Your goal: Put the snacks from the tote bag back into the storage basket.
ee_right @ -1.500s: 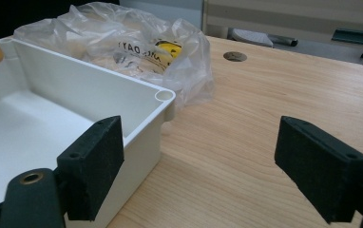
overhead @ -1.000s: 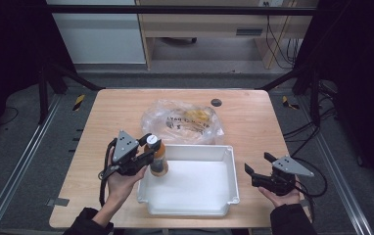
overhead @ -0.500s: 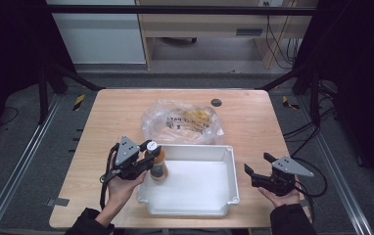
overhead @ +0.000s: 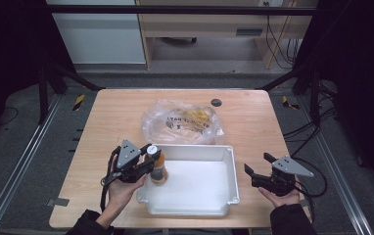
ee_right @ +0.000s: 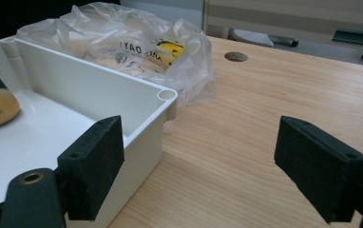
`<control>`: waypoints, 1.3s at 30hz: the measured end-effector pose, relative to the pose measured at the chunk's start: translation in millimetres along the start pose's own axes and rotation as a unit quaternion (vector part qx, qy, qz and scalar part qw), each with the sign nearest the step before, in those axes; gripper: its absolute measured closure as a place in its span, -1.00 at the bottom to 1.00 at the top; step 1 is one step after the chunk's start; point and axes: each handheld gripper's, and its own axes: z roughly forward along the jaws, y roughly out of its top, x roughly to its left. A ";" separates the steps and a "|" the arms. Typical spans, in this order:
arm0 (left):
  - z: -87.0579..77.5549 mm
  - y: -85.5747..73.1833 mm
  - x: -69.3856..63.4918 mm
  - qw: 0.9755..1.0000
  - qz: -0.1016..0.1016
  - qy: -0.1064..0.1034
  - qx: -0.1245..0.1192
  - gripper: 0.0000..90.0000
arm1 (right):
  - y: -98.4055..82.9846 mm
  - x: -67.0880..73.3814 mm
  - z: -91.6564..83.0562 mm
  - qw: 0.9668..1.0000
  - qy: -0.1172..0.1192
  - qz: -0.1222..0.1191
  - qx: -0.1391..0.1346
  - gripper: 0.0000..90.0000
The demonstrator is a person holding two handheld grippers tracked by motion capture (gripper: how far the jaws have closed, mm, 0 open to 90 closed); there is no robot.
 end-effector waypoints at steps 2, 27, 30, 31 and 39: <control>-0.1 -0.6 0.0 1.000 0.000 0.000 0.001 0.31 | 0.0 0.1 -0.1 1.000 0.000 0.001 0.000 -0.62; -1.3 -6.4 -0.8 1.000 -0.003 0.001 0.000 0.30 | -0.2 1.0 0.2 1.000 -0.001 0.001 0.003 -0.62; -0.9 -6.8 -1.5 1.000 -0.003 0.002 -0.001 0.29 | -0.4 1.0 0.4 1.000 -0.001 -0.001 0.004 -0.62; -1.0 -7.1 -1.4 1.000 -0.006 0.002 -0.001 0.29 | -0.4 1.0 0.5 1.000 -0.001 -0.001 0.004 -0.63; -4.1 -4.0 -2.9 1.000 -0.011 0.002 -0.011 0.16 | -0.7 0.7 0.8 1.000 -0.001 -0.002 0.004 -0.63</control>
